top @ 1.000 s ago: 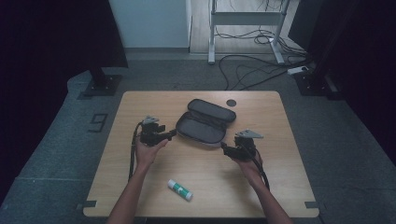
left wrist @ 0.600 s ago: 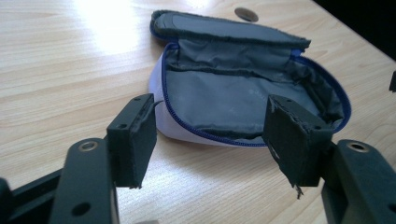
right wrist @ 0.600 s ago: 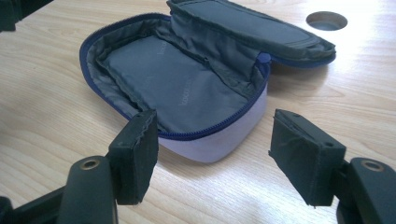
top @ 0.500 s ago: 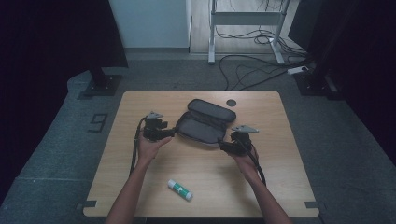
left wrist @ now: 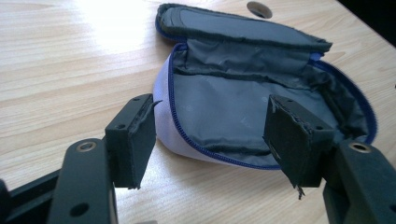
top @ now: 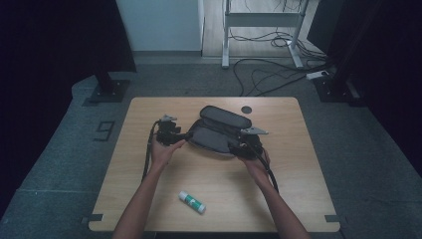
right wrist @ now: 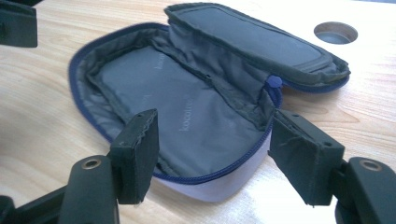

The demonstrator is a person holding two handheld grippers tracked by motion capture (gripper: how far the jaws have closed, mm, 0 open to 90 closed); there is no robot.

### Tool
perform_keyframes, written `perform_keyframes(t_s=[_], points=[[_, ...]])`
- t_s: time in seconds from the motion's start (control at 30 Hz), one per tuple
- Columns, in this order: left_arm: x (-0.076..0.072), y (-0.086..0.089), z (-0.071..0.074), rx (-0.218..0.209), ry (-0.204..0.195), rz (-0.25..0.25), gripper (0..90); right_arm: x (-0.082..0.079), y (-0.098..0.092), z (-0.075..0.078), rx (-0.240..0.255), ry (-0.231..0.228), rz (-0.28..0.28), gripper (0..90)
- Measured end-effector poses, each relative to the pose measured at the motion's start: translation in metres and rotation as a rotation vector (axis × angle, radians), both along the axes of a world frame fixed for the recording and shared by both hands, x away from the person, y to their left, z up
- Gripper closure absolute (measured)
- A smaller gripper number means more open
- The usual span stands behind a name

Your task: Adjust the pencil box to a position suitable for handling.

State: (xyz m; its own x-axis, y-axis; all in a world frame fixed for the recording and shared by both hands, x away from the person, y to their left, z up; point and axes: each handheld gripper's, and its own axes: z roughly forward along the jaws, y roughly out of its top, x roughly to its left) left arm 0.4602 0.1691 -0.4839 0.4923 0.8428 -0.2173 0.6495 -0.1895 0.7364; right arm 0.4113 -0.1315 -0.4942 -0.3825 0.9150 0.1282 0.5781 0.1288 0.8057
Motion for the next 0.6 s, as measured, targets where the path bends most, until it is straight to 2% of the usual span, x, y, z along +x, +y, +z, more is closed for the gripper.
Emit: perform_keyframes(t_s=[0.07, 0.23, 0.4, 0.6], points=[[0.003, -0.002, -0.006, 0.012, 0.014, -0.002, 34.5, 0.002, 0.000, -0.003, -0.005, 0.003, -0.013, 32.3], [0.009, -0.007, -0.017, 0.034, 0.018, 0.013, 35.3, 0.007, -0.002, -0.007, -0.029, 0.008, -0.037, 32.5], [0.017, -0.007, -0.030, 0.030, 0.035, 0.033, 35.8, 0.015, -0.006, -0.011, -0.036, 0.020, -0.059, 32.5], [0.022, -0.008, -0.037, 0.031, 0.034, 0.045, 37.0, 0.023, -0.008, -0.020, -0.039, 0.040, -0.072, 32.9]])
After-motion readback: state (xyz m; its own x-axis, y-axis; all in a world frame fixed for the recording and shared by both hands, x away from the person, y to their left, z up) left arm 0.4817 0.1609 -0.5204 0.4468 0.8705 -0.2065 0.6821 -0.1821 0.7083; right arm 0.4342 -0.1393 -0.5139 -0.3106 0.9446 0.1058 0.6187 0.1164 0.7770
